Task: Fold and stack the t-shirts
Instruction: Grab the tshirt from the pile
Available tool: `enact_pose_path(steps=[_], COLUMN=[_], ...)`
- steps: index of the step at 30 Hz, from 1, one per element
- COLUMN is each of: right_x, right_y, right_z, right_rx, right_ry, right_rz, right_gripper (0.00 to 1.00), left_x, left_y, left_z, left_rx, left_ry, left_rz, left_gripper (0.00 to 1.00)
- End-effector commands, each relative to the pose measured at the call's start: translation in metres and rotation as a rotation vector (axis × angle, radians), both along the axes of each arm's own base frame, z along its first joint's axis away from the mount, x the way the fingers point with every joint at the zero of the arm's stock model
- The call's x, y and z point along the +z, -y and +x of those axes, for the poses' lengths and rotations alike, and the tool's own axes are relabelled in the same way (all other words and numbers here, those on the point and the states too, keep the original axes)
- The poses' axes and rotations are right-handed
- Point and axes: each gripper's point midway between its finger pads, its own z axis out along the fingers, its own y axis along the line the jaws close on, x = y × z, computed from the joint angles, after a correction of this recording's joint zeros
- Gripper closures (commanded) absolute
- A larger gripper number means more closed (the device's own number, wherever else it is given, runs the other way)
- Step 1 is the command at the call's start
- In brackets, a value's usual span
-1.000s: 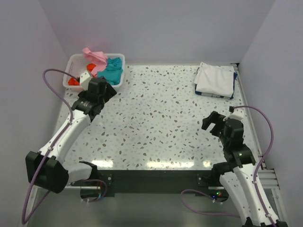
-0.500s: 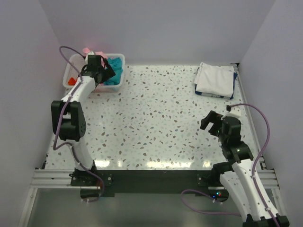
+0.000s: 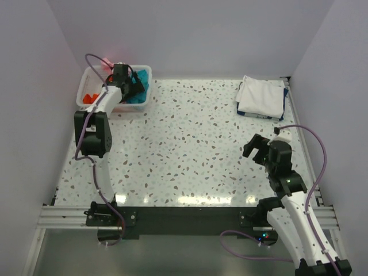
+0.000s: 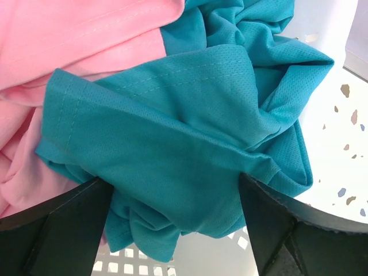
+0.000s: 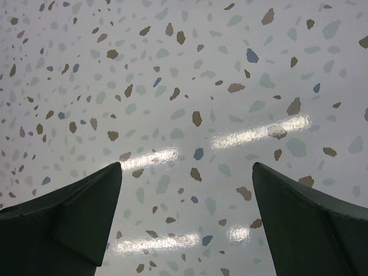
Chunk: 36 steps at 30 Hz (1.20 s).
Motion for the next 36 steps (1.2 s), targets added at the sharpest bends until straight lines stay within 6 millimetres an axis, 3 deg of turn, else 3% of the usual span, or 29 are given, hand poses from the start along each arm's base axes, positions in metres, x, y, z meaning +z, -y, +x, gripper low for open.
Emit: enact_pose_path(steps=[1,2,9,14,17,29,35,36], right_x=[0.009,0.009,0.008,0.007,0.007,0.006,0.005,0.005], right_y=[0.002,0.002,0.001,-0.001,-0.002,-0.005,-0.006,-0.006], right_z=[0.007,0.008,0.008,0.008,0.007,0.005,0.006,0.006], right_rx=[-0.011,-0.011,-0.004,0.007,0.010,0.028,0.030,0.032], right_ry=[0.038,0.038,0.033,0.031,0.028,0.026,0.027,0.029], right_rz=[-0.006,-0.006,-0.006,-0.004,-0.004,0.003,0.010,0.009], right_gripper=[0.01,0.01,0.01,0.01,0.01,0.01,0.01,0.01], left_x=[0.013,0.011,0.016,0.039,0.060,0.174,0.248,0.269], left_y=[0.002,0.002,0.005,0.003,0.005,0.015,0.026,0.028], left_z=[0.014,0.014,0.018,0.018,0.018,-0.002,-0.029,-0.040], left_rx=[-0.029,-0.028,-0.029,-0.021,-0.034,-0.087,-0.153,-0.166], left_ry=[0.044,0.044,0.064,0.109,0.151,0.368,0.518,0.561], left_rz=[-0.028,-0.031,-0.058,-0.052,-0.061,-0.104,-0.138,-0.142], left_gripper=[0.08,0.11,0.58,0.70,0.83,0.96,0.98,0.98])
